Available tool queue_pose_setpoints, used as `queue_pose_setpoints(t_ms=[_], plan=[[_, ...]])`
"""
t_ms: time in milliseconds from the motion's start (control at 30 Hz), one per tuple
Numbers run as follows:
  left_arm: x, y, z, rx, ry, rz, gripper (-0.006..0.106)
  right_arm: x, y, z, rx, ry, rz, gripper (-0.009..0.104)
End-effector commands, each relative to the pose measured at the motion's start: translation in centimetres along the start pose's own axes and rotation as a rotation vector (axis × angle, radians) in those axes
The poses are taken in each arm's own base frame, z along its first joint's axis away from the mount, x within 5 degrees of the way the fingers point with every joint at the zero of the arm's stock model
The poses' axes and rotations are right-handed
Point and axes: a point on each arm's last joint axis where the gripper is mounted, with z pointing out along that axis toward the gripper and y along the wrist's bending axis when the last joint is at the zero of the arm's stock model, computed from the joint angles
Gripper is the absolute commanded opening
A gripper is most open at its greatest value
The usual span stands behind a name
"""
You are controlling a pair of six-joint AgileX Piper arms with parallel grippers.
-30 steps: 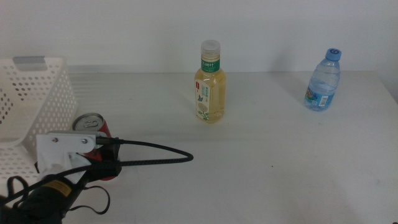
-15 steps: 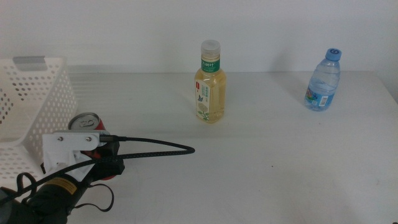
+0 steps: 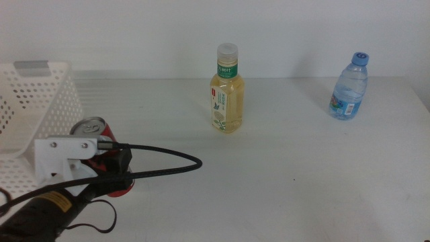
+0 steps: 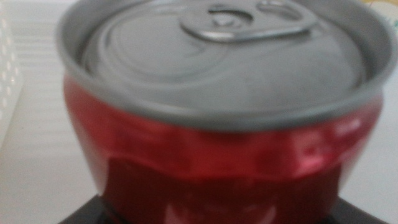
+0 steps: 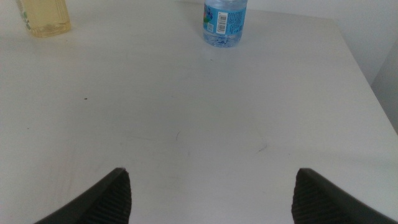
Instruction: Use arms to grab the bottles and put them into the dustbin to the left of the table.
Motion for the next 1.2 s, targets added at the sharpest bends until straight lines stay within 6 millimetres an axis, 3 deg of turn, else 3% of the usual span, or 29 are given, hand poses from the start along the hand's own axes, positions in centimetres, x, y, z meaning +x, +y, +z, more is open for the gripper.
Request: queue_pose_setpoints(t_ms=[0,267,467,700,967,1167], plan=[[-2.7,-0.5,-0.8,0.027,-0.139,-0.012,0.003,-1.6,-0.1,-0.6,0.011,-0.127,-0.019,0.068],[-5.3,-1.0,-2.9,0.021,-0.081,-0.001,0.003,-1.6,-0.1,-0.6,0.011,-0.127,-0.019,0.068],[-8.9,-1.9,-3.3,0.017,0.105,0.081,0.003,-1.6,-0.1,-0.6,0.011,-0.127,-0.019,0.068],[-12.9,-1.5,-3.4,-0.033,0.262,0.08,0.003,-1.6,-0.1,-0.6,0.011,-0.127,-0.019,0.068],[-18.5,1.1,-3.4,-0.14,0.427,0.093,0.003,-1.6,-0.1,-0.6,0.011,-0.127,-0.019,0.068],[-21.4,4.3,-1.8,-0.182,0.573,0.073,0.003,-1.6,-0.1,-0.6,0.011,-0.127,-0.019,0.068]])
